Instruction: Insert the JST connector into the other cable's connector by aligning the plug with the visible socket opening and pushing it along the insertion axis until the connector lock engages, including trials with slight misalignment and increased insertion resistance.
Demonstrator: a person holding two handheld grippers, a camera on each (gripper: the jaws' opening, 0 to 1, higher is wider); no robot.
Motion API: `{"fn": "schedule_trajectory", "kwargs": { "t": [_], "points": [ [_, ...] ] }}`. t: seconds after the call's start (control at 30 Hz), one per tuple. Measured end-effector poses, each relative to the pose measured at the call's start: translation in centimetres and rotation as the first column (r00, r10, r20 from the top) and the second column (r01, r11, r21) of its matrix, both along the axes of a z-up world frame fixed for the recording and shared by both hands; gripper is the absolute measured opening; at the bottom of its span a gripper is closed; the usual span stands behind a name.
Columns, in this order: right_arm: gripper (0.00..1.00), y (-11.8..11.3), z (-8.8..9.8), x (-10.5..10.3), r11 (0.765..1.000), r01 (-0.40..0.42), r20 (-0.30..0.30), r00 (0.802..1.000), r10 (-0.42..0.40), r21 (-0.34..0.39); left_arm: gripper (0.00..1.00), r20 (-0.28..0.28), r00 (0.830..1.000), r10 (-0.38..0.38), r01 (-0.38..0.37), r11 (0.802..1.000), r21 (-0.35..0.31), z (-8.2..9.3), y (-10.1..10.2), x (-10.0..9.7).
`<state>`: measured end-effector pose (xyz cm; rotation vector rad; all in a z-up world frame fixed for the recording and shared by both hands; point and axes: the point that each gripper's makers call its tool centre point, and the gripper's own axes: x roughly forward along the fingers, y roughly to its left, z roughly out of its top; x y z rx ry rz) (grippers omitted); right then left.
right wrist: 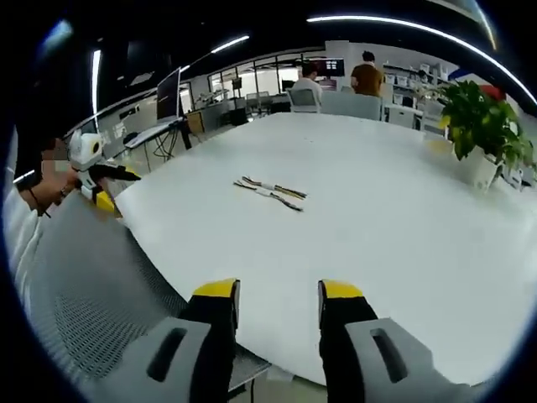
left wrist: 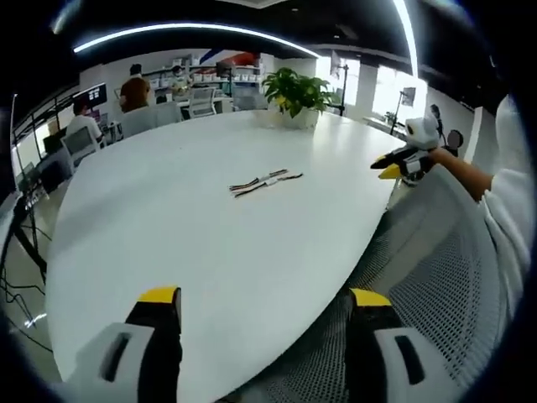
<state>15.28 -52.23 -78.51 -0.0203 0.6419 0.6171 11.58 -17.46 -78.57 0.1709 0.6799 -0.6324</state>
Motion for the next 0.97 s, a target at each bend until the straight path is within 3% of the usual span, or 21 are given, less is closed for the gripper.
{"fn": "schedule_trajectory", "kwargs": {
  "t": [0.1, 0.17, 0.27, 0.37, 0.4, 0.43, 0.47, 0.57, 0.67, 0.73, 0.77, 0.87, 0.97],
  "points": [
    [0.50, 0.6, 0.3, -0.2, 0.995, 0.071, -0.032, 0.997, -0.068, 0.076, 0.88, -0.024, 0.999, 0.041, -0.041, 0.999, -0.017, -0.6, 0.1, -0.7],
    [0.60, 0.8, 0.5, -0.1, 0.989, 0.105, -0.038, 0.994, -0.102, 0.101, 0.87, -0.033, 0.996, 0.083, -0.084, 0.995, -0.056, -0.6, 0.1, -0.7],
    [0.67, 1.6, 0.4, -0.2, 0.979, 0.156, -0.068, 0.987, -0.148, 0.134, 0.89, -0.045, 0.987, 0.152, -0.158, 0.971, -0.181, 0.1, -0.1, -0.3],
    [0.74, 2.8, 0.1, -0.6, 0.961, 0.203, -0.116, 0.976, -0.184, 0.186, 0.88, -0.083, 0.976, 0.201, -0.214, 0.951, -0.222, -0.7, -0.4, -0.5],
    [0.77, 3.5, 0.1, -0.6, 0.951, 0.220, -0.117, 0.973, -0.198, 0.218, 0.88, -0.136, 0.968, 0.211, -0.240, 0.936, -0.256, -1.1, -0.8, -0.8],
    [0.81, 3.8, -0.1, -0.8, 0.948, 0.225, -0.135, 0.971, -0.198, 0.225, 0.90, -0.154, 0.965, 0.210, -0.246, 0.930, -0.273, -1.3, -0.9, -0.8],
    [0.83, 4.2, -0.5, -1.2, 0.946, 0.231, -0.171, 0.966, -0.194, 0.230, 0.90, -0.145, 0.964, 0.224, -0.256, 0.929, -0.266, -1.4, -0.5, -0.6],
    [0.86, 3.4, -1.6, -1.3, 0.958, 0.239, -0.199, 0.958, -0.206, 0.159, 0.93, -0.145, 0.957, 0.250, -0.281, 0.924, -0.259, -1.5, -0.1, -0.5],
    [0.88, 3.9, -1.8, -1.6, 0.974, 0.187, -0.195, 0.968, -0.160, 0.131, 0.94, -0.219, 0.948, 0.231, -0.290, 0.910, -0.298, -1.9, -1.0, -1.1],
    [0.88, 4.0, -3.0, -2.7, 0.989, 0.135, -0.259, 0.959, -0.114, 0.065, 0.94, -0.242, 0.945, 0.220, -0.288, 0.911, -0.295, -2.2, -1.1, -1.3],
    [0.88, 3.9, -3.3, -2.8, 0.988, 0.147, -0.283, 0.951, -0.127, 0.052, 0.94, -0.245, 0.943, 0.224, -0.292, 0.910, -0.293, -2.3, -1.1, -1.3],
    [0.90, 3.9, -3.2, -2.6, 0.989, 0.142, -0.267, 0.956, -0.124, 0.051, 0.95, -0.277, 0.932, 0.235, -0.315, 0.903, -0.293, -2.6, -1.1, -1.5],
    [0.87, 4.0, -3.2, -2.7, 0.988, 0.142, -0.271, 0.955, -0.120, 0.061, 0.95, -0.271, 0.933, 0.235, -0.312, 0.905, -0.288, -2.6, -1.1, -1.4]
  ]
}}
